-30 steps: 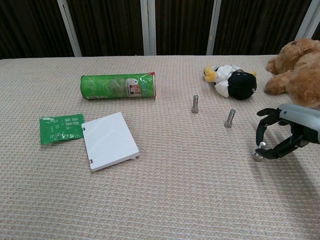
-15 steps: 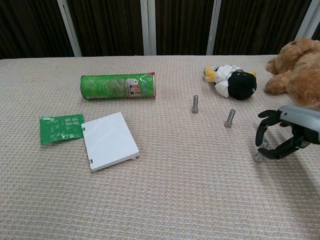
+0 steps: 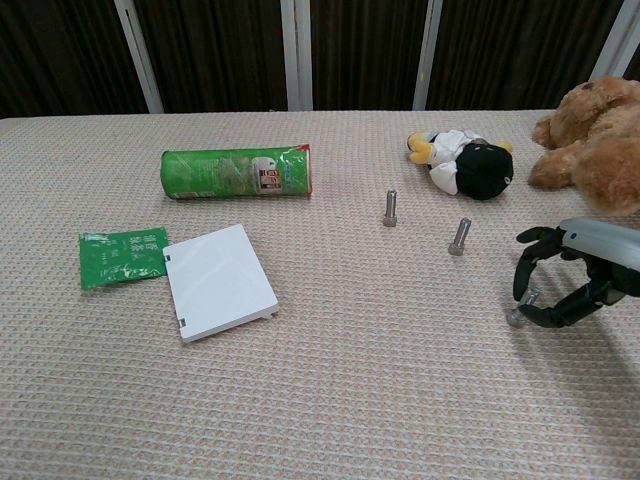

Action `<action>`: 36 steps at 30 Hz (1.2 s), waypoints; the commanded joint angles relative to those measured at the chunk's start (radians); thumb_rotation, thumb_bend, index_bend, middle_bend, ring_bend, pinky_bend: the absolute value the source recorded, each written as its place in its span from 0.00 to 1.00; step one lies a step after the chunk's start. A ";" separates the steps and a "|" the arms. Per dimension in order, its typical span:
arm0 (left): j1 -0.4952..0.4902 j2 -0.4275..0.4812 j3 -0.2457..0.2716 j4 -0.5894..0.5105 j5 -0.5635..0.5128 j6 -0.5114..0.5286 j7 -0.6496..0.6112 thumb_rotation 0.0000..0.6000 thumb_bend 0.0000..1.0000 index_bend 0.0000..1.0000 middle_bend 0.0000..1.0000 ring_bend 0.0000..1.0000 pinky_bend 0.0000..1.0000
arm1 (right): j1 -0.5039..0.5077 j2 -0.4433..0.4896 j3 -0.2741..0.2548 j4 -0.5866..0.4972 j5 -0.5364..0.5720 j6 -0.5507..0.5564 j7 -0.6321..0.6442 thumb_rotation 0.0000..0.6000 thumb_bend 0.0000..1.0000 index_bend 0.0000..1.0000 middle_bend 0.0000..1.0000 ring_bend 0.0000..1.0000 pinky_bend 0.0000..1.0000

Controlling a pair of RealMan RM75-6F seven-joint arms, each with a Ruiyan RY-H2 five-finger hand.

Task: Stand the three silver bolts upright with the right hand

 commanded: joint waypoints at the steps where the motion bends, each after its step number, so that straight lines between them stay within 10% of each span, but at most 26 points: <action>1: 0.000 0.000 0.000 0.000 0.000 -0.001 0.000 1.00 0.12 0.21 0.04 0.00 0.17 | 0.000 0.002 -0.001 -0.002 -0.003 0.001 0.004 1.00 0.39 0.51 0.00 0.00 0.04; 21: -0.002 -0.001 -0.003 0.002 -0.006 -0.006 -0.007 1.00 0.12 0.21 0.04 0.00 0.18 | -0.072 0.253 -0.029 -0.200 -0.161 0.046 0.090 1.00 0.26 0.20 0.00 0.00 0.04; 36: 0.019 0.029 0.009 -0.028 -0.034 -0.016 -0.017 1.00 0.12 0.21 0.04 0.00 0.18 | -0.356 0.457 -0.175 0.050 -0.767 0.318 0.561 1.00 0.25 0.17 0.00 0.00 0.00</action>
